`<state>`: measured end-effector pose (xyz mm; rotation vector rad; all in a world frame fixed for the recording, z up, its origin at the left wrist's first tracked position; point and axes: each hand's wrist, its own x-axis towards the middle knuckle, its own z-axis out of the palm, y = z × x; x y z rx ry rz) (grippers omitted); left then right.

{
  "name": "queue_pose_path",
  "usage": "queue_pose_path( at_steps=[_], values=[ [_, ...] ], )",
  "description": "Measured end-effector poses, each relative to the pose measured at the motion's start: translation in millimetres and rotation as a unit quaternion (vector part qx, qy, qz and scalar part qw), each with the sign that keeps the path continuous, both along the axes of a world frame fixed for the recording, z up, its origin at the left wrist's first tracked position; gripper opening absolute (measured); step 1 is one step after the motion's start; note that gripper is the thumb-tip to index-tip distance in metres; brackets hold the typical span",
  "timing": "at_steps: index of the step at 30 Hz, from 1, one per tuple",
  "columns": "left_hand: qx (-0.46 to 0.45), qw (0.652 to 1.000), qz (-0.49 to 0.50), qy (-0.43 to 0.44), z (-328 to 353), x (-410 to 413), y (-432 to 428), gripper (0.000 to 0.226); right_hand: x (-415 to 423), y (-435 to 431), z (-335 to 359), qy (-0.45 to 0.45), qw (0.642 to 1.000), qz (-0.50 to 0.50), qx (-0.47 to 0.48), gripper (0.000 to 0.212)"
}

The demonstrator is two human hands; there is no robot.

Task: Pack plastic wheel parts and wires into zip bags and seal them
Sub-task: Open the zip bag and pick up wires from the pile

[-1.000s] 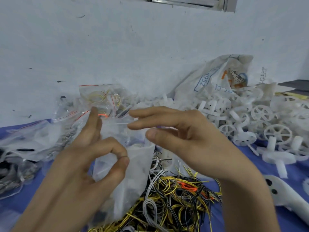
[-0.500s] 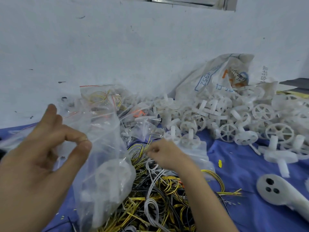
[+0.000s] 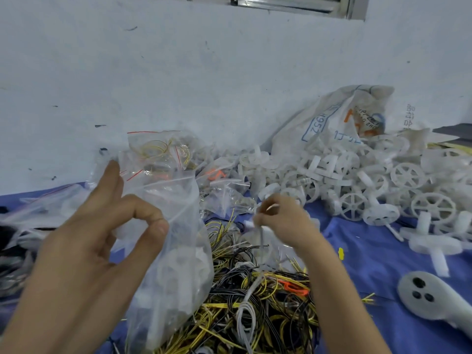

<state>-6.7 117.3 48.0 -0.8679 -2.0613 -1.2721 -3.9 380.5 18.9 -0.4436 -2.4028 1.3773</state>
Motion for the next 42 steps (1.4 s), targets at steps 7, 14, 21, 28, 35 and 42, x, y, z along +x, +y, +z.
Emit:
queue_pose_path(
  at_steps=[7,14,21,28,35,42],
  values=[
    [-0.012,1.000,-0.001,0.018,2,14,12,0.024,41,32,36,0.217,0.956,-0.044,-0.192,0.020],
    [-0.083,0.995,-0.019,0.059,7,33,30,0.022,68,-15,76,0.406,0.806,0.176,-0.393,0.019],
    [-0.105,0.991,-0.064,0.060,16,41,31,0.021,46,-57,63,0.316,0.919,0.211,-0.109,0.024],
    [-0.091,0.991,-0.060,0.078,15,40,27,0.012,42,-58,59,0.301,0.934,0.188,0.041,0.025],
    [-0.105,0.989,-0.042,0.090,11,37,24,0.015,40,-54,56,0.233,0.940,0.141,0.206,0.027],
    [-0.086,0.991,0.002,0.098,14,30,16,0.012,17,-19,31,0.093,0.989,-0.002,0.119,0.016]
  ],
)
